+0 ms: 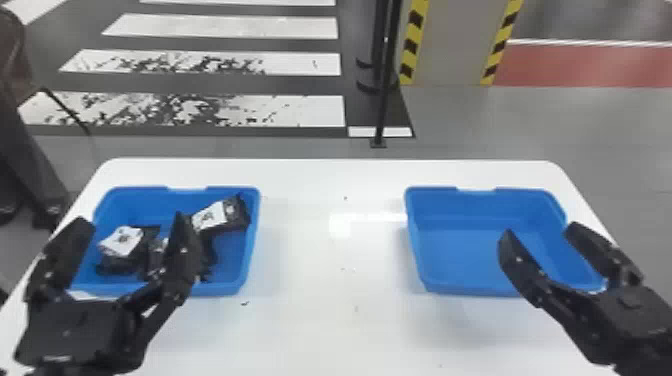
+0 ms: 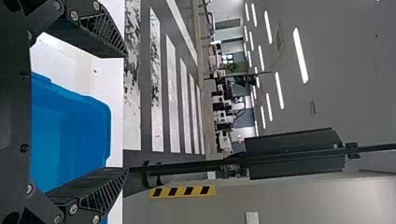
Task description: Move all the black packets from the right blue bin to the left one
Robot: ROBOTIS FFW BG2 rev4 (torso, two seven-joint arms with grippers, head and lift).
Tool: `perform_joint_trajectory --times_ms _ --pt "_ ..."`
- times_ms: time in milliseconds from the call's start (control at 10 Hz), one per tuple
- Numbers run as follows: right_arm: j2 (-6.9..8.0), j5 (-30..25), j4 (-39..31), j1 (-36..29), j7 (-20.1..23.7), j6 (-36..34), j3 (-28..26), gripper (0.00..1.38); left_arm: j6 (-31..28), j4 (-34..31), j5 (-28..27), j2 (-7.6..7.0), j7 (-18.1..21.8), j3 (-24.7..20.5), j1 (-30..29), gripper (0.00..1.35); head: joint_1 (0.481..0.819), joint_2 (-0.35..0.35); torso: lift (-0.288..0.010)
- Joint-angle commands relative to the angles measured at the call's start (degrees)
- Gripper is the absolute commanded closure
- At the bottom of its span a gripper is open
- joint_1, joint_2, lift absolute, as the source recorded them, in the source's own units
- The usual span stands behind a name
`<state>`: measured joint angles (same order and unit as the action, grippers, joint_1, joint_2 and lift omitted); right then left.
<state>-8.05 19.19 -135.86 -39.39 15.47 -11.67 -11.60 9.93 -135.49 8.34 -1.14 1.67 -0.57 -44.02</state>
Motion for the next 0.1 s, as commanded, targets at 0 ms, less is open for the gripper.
perform_joint_trajectory --times_ms 0 --pt "-0.03 -0.23 -0.05 0.02 0.00 0.00 0.06 0.17 0.76 0.28 -0.11 0.00 0.00 -0.11 0.01 0.02 0.695 -0.022 -0.140"
